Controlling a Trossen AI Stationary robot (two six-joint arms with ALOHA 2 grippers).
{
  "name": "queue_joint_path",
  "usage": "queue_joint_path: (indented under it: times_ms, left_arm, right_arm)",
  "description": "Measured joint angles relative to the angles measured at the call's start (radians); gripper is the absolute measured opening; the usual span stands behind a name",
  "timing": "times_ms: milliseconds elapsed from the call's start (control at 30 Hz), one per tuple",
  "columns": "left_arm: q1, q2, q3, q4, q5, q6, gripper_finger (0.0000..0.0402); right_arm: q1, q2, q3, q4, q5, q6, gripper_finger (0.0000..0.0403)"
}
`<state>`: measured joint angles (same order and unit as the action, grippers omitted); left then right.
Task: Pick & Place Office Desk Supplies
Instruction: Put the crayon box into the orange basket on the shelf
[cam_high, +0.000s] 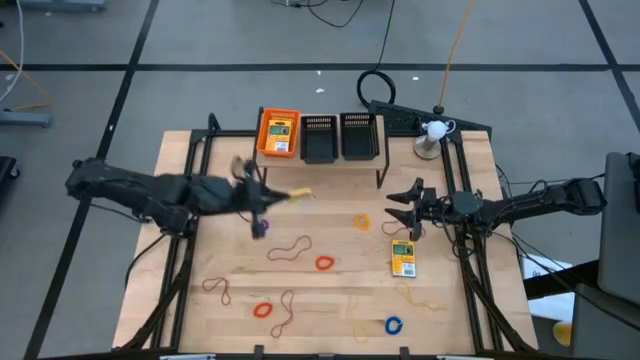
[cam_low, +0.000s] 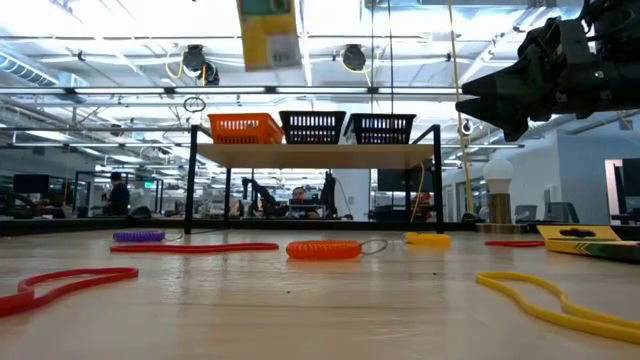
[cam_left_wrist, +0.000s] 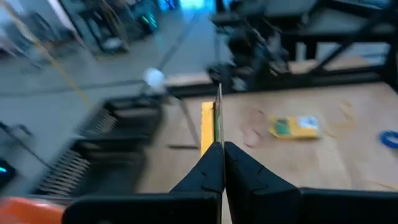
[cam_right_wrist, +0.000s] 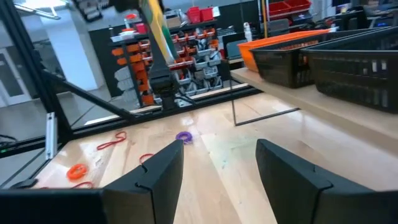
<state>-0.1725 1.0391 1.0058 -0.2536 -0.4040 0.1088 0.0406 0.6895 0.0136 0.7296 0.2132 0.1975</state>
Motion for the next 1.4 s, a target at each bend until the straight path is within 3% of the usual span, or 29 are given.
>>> queue_joint_path:
  times_ms: [233, 500, 733, 1000, 1400]
  left_arm:
    - [0.148, -0.089, 0.074, -0.096, -0.101, 0.176, 0.0]
    - [0.316, 0.013, 0.261, -0.259, -0.109, 0.318, 0.0]
    - [0.45, 0.117, 0.325, -0.307, 0.016, 0.375, 0.0]
    - [0.583, 0.205, 0.325, -0.361, 0.081, 0.444, 0.0]
    - [0.728, 0.246, 0.325, -0.344, 0.261, 0.493, 0.0]
  right_arm:
    - [0.0, 0.0, 0.0, 0.001, 0.0, 0.0, 0.0192]
    - [0.0, 0.0, 0.0, 0.002, 0.0, 0.0, 0.0192]
    - [0.0, 0.0, 0.0, -0.004, 0.0, 0.0, 0.0192]
    - [0.0, 0.003, 0.0, -0.015, 0.0, 0.0, 0.0192]
    - [0.001, 0.03, 0.0, -0.017, 0.027, 0.0, 0.0192]
